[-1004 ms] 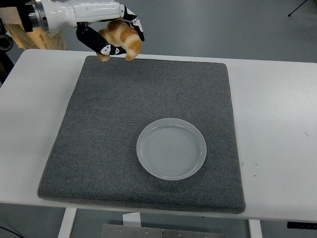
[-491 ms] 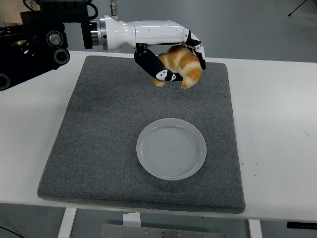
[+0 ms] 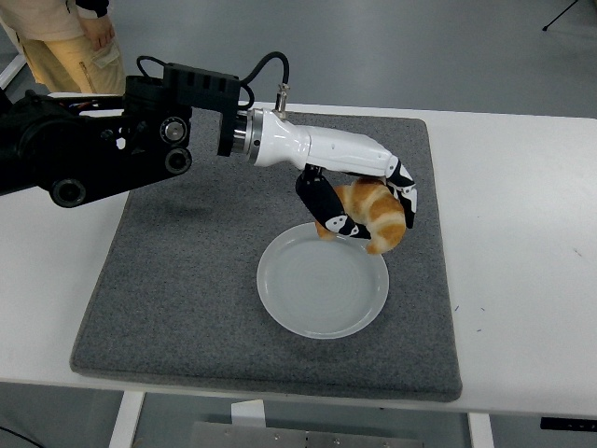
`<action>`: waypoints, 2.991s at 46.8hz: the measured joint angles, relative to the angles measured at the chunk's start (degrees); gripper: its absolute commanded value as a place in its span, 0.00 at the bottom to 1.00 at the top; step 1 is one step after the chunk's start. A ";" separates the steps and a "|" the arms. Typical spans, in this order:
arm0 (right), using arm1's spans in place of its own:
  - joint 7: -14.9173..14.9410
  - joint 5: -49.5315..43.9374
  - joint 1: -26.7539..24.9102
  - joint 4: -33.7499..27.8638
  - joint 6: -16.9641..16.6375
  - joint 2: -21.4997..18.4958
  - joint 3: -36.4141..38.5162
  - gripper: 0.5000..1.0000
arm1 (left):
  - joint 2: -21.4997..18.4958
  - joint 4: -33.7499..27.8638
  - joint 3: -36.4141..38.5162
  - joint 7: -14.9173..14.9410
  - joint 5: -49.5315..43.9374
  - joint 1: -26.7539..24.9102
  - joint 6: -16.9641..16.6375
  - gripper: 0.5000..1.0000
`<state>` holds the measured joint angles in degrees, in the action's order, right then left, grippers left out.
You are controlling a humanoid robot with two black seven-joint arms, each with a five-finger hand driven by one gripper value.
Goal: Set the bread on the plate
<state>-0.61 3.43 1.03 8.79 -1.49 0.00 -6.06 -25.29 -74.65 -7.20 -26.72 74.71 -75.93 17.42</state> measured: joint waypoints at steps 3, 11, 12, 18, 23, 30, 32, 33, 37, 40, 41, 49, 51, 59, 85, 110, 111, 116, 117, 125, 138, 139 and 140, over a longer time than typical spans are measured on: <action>0.00 0.00 -0.03 0.00 0.00 0.00 0.00 0.90 | 0.19 0.90 2.09 0.02 1.18 -0.06 -0.02 0.00; -0.02 0.00 -0.01 0.01 0.00 0.00 0.00 0.90 | 0.26 2.47 5.91 0.09 4.77 0.77 -0.56 0.00; 0.00 0.00 -0.01 0.01 0.00 0.00 0.00 0.91 | 0.30 2.64 6.32 0.10 5.01 0.98 -0.77 0.00; -0.01 0.00 0.02 0.00 0.00 0.00 0.00 0.90 | 0.71 3.41 6.83 0.32 6.09 2.68 -1.95 0.00; 0.00 0.00 0.01 0.02 0.00 0.00 0.00 0.90 | 2.73 4.42 6.86 0.35 7.56 3.95 -2.77 0.00; -0.02 0.00 -0.01 0.02 0.00 0.00 0.00 0.90 | 3.17 4.96 7.08 0.35 7.91 4.48 -2.92 0.00; 0.00 0.00 0.02 0.02 0.00 0.00 0.00 0.90 | 3.20 5.05 7.23 0.40 7.97 4.66 -2.95 0.00; 0.00 0.00 0.00 0.01 0.00 0.00 0.00 0.90 | 3.20 5.19 7.29 0.41 8.13 4.74 -2.99 0.00; -0.01 0.00 0.02 0.01 0.00 0.00 0.00 0.90 | 3.29 5.73 7.60 0.50 10.05 4.89 -3.20 0.00; 0.00 0.00 0.00 0.01 0.00 0.00 0.00 0.90 | 3.31 6.13 7.63 0.51 11.37 4.99 -3.26 0.00; -0.01 0.00 0.00 0.01 0.00 0.00 0.00 0.90 | 3.32 6.25 7.63 0.51 11.52 5.05 -3.26 0.00; 0.00 0.00 0.01 0.01 0.00 0.00 0.00 0.90 | 3.32 7.16 7.65 0.49 12.13 6.53 -3.27 0.00; -0.01 0.00 0.02 0.02 0.00 0.00 0.00 0.90 | 3.32 7.36 7.65 0.49 12.38 6.89 -3.27 0.00; -0.01 0.00 -0.03 0.02 0.00 0.00 0.00 0.90 | 3.32 7.66 7.65 0.46 12.56 7.66 -3.27 0.00; 0.00 0.00 -0.02 0.01 0.00 0.00 0.00 0.90 | 3.31 9.29 7.50 0.63 11.79 8.63 -3.64 0.98; -0.02 0.00 0.00 0.00 0.00 0.00 0.00 0.90 | 3.58 8.54 0.85 0.43 1.48 7.60 -3.61 0.98; 0.00 0.00 -0.01 0.00 0.00 0.00 0.00 0.90 | 3.57 8.55 0.03 0.43 0.63 7.51 -3.58 0.98; -0.01 0.00 0.02 0.00 0.00 0.00 0.00 0.90 | 3.23 8.59 -2.81 0.43 -3.23 7.45 -3.47 0.98; 0.00 0.00 0.02 0.00 0.00 0.00 0.00 0.90 | 3.15 8.64 -3.16 0.43 -3.92 7.45 -3.48 0.98; 0.00 0.00 0.00 0.01 0.00 0.00 0.00 0.90 | 2.43 9.75 -6.18 0.43 -12.20 8.48 -3.69 0.98; -0.01 0.00 0.02 0.02 0.00 0.00 0.00 0.90 | 1.69 19.77 -7.01 0.51 -39.58 8.69 -5.50 0.99; -0.01 0.00 0.02 0.02 0.00 0.00 0.00 0.91 | 1.70 20.79 -7.01 0.52 -41.85 8.69 -5.74 0.99; 0.00 0.00 0.04 0.02 0.00 0.00 0.00 0.90 | 1.71 21.87 -7.01 0.53 -44.05 8.69 -5.94 0.99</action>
<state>-0.61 3.43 1.06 8.80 -1.49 0.00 -6.06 -23.58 -52.78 -14.21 -26.19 30.67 -67.24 11.47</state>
